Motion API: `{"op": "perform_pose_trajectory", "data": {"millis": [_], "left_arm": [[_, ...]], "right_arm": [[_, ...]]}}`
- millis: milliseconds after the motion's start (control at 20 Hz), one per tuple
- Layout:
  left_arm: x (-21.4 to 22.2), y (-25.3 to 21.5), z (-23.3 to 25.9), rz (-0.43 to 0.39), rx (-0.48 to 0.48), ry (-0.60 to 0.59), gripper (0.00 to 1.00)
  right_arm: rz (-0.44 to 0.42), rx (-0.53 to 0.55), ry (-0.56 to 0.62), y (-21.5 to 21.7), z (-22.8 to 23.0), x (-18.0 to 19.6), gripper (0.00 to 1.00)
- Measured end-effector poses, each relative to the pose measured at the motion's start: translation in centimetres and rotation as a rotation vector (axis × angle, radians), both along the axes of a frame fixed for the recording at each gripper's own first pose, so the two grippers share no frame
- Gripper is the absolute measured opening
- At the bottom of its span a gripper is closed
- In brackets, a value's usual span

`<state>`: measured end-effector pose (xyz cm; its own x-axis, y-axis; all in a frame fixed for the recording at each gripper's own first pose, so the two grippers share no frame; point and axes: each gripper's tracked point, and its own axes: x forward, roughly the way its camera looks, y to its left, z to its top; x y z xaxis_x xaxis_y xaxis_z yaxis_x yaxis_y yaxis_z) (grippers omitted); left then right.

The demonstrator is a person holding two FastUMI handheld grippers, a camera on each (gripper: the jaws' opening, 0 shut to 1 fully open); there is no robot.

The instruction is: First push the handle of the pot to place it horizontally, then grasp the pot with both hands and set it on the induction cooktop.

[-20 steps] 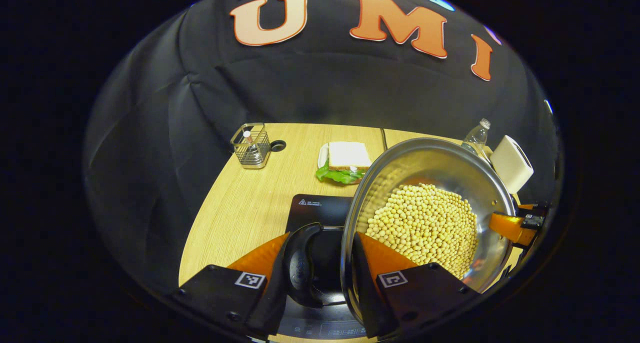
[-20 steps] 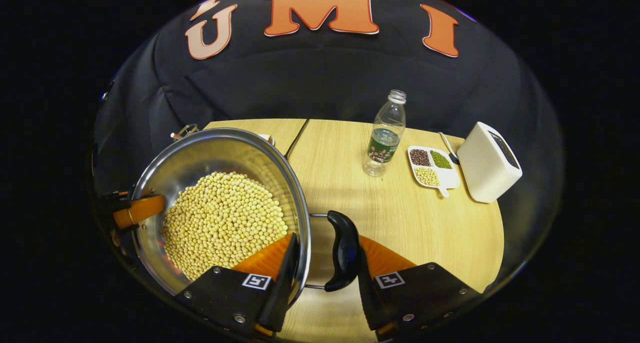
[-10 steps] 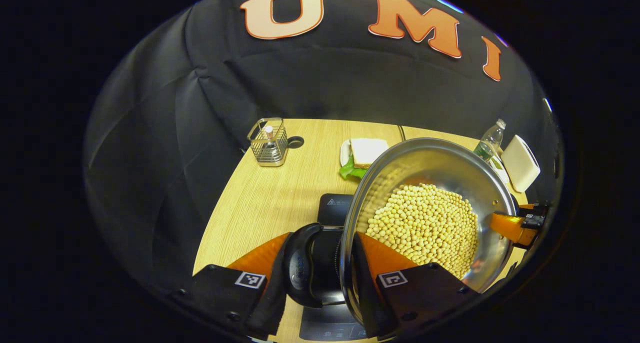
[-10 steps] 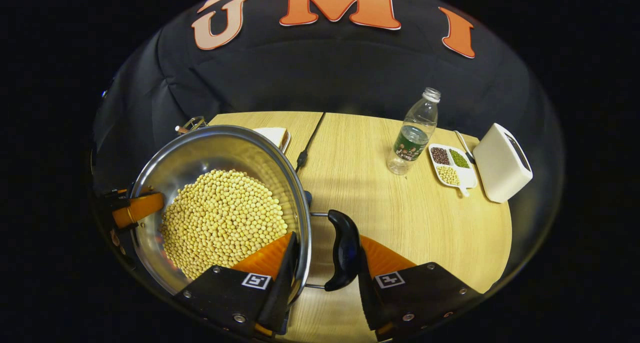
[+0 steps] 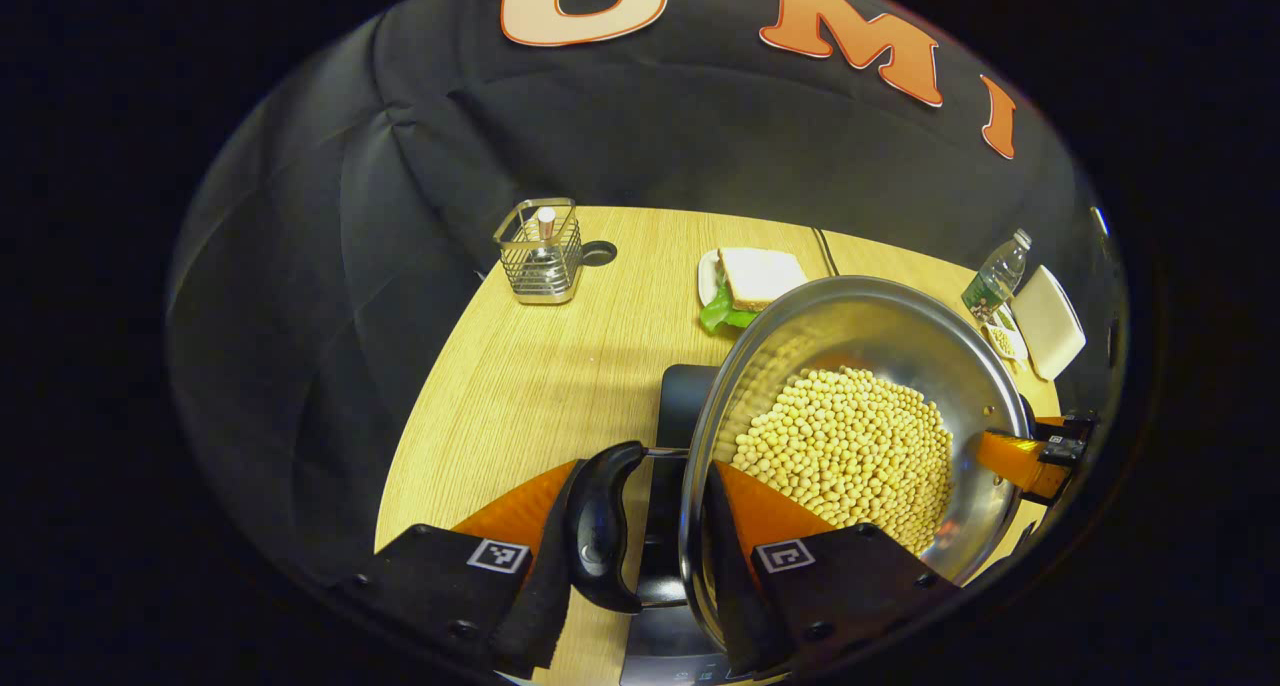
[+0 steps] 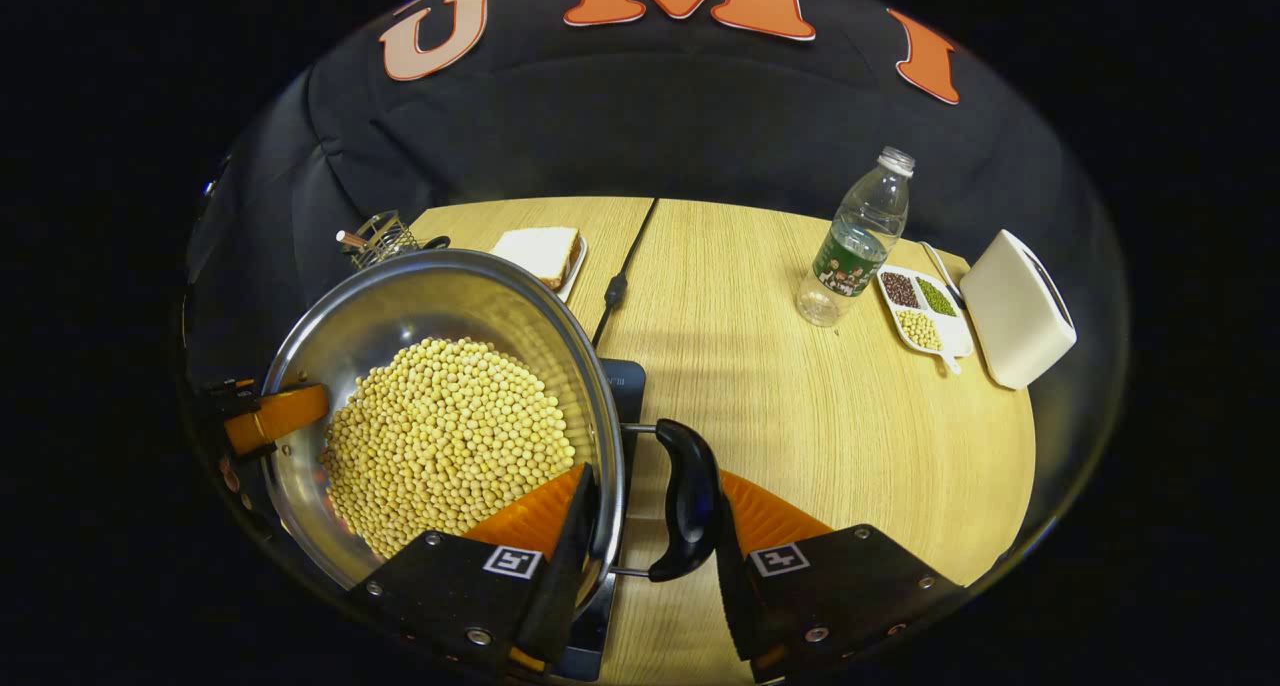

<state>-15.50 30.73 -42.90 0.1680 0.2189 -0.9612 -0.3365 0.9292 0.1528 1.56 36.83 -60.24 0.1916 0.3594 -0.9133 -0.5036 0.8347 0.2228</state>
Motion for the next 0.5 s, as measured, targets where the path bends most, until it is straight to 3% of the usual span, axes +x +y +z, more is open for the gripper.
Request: {"op": "perform_pose_trajectory", "data": {"millis": [350, 400, 500], "left_arm": [[-0.23, -0.13, -0.53, 0.006, -0.029, 0.019, 0.69], [-0.06, -0.07, -0.5, 0.007, -0.032, 0.019, 0.69], [-0.38, 0.04, -0.72, 0.004, -0.039, 0.018, 0.67]], "right_arm": [[0.003, -0.018, -0.003, 0.4, 0.53, 0.09, 0.61], [0.003, -0.017, -0.009, 0.38, 0.5, 0.15, 0.58], [0.007, -0.016, -0.015, 0.38, 0.43, 0.03, 0.61]]}}
